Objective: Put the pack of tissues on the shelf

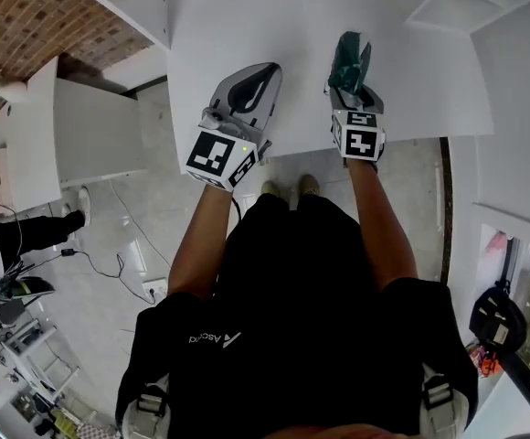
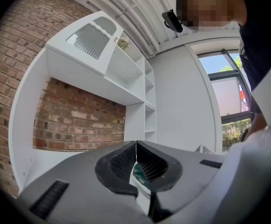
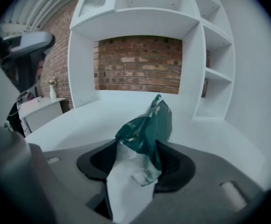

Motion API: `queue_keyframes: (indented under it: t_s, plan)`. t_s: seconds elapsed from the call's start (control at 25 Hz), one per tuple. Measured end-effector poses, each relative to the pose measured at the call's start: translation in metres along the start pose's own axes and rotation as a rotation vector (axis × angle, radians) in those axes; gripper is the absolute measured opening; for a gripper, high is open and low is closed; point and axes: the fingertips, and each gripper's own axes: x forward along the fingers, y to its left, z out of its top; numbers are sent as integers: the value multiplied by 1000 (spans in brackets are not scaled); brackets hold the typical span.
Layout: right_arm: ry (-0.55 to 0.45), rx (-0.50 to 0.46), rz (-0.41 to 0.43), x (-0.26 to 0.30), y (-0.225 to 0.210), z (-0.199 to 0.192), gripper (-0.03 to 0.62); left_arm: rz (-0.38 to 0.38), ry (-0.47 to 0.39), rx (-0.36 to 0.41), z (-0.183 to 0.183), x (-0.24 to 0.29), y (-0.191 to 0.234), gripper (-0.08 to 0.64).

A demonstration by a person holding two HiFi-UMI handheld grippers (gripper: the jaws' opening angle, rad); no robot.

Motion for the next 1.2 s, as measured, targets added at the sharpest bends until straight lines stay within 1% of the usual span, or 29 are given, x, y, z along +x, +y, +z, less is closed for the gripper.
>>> queue_keyframes:
  t_s: [0.2,0.36,0.52,0.64,0.72,0.84,1.0,1.08,1.2]
  plan:
    - [-138,-26,45,-39,-6,41,230,5,-23,16,17,3,-1,2]
    - [-267,-69,94,-85,-8,92,230,4,-52,29,39,13,-2,2]
    - [-386,-105,155,-144,-8,144,228,-11,-91,42,73,23,-11,2]
    - [-469,-113,226,-186,-12,189,227,-13,-127,52,108,31,-18,2]
    - [-512,-130,277,-207,-16,219,227,-21,-153,73,127,37,-19,2]
    - [-558,-162,329,-232,-22,265,227,-36,-187,110,151,45,-19,2]
    - [-584,-198,359,-257,-31,327,227,-46,-228,139,184,49,-22,2]
    - [-587,-210,379,-262,-34,357,227,-46,-241,148,195,49,-23,2]
    - [-587,-226,413,-258,-36,401,227,-38,-247,153,201,48,-23,2]
